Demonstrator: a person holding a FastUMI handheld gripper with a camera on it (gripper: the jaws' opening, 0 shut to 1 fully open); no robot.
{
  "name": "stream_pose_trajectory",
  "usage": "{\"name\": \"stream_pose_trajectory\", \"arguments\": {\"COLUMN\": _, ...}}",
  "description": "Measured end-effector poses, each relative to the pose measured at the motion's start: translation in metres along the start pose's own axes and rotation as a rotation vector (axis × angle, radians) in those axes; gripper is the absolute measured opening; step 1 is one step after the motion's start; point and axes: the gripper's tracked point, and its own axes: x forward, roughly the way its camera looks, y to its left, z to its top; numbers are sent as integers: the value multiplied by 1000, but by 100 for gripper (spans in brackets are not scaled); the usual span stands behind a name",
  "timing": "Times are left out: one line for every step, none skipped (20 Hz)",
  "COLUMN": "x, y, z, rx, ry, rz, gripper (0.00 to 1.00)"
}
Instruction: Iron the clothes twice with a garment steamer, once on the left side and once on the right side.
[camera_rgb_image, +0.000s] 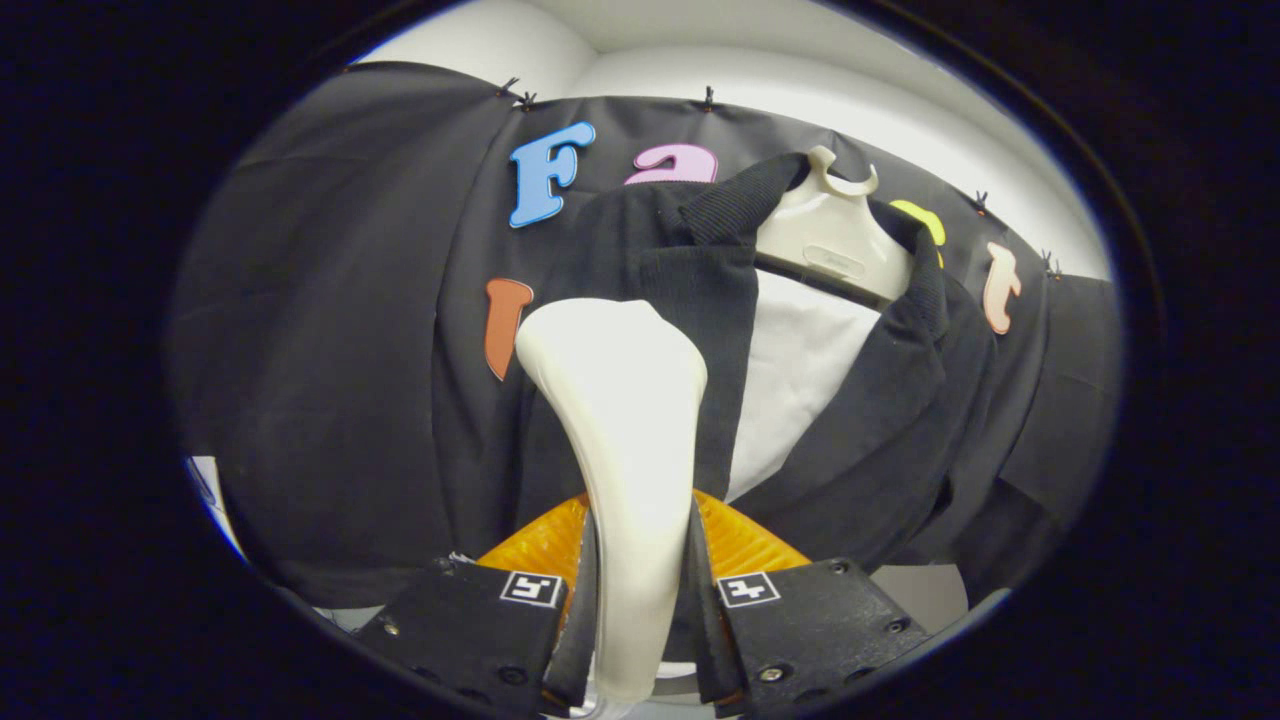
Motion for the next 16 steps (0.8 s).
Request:
{"name": "stream_pose_trajectory", "arguments": {"x": 2, "y": -1, "z": -5, "rx": 5, "ry": 4, "rz": -3, "gripper": 43}}
{"name": "stream_pose_trajectory", "arguments": {"x": 3, "y": -2, "z": -9, "rx": 3, "ry": 10, "rz": -6, "gripper": 43}}
{"name": "stream_pose_trajectory", "arguments": {"x": 3, "y": -2, "z": -15, "rx": 3, "ry": 16, "rz": -7, "gripper": 43}}
{"name": "stream_pose_trajectory", "arguments": {"x": 4, "y": -3, "z": -22, "rx": 2, "ry": 26, "rz": -9, "gripper": 43}}
{"name": "stream_pose_trajectory", "arguments": {"x": 3, "y": -2, "z": -28, "rx": 2, "ry": 34, "rz": -9, "gripper": 43}}
{"name": "stream_pose_trajectory", "arguments": {"x": 4, "y": -2, "z": -35, "rx": 2, "ry": 42, "rz": -9, "gripper": 43}}
{"name": "stream_pose_trajectory", "arguments": {"x": 4, "y": -1, "z": -42, "rx": 0, "ry": 51, "rz": -8, "gripper": 43}}
{"name": "stream_pose_trajectory", "arguments": {"x": 3, "y": 0, "z": -49, "rx": 0, "ry": 60, "rz": -7, "gripper": 43}}
{"name": "stream_pose_trajectory", "arguments": {"x": 3, "y": 1, "z": -55, "rx": -3, "ry": 67, "rz": -6, "gripper": 43}}
{"name": "stream_pose_trajectory", "arguments": {"x": 3, "y": 2, "z": -61, "rx": -7, "ry": 75, "rz": -6, "gripper": 43}}
{"name": "stream_pose_trajectory", "arguments": {"x": 6, "y": 1, "z": -66, "rx": -4, "ry": 82, "rz": -7, "gripper": 43}}
{"name": "stream_pose_trajectory", "arguments": {"x": 8, "y": 1, "z": -72, "rx": -7, "ry": 91, "rz": -5, "gripper": 43}}
{"name": "stream_pose_trajectory", "arguments": {"x": 8, "y": 2, "z": -77, "rx": -7, "ry": 97, "rz": -5, "gripper": 43}}
{"name": "stream_pose_trajectory", "arguments": {"x": 6, "y": 6, "z": -84, "rx": -9, "ry": 99, "rz": -6, "gripper": 43}}
{"name": "stream_pose_trajectory", "arguments": {"x": 3, "y": 10, "z": -91, "rx": -17, "ry": 105, "rz": -5, "gripper": 43}}
{"name": "stream_pose_trajectory", "arguments": {"x": 1, "y": 13, "z": -98, "rx": -17, "ry": 113, "rz": -2, "gripper": 43}}
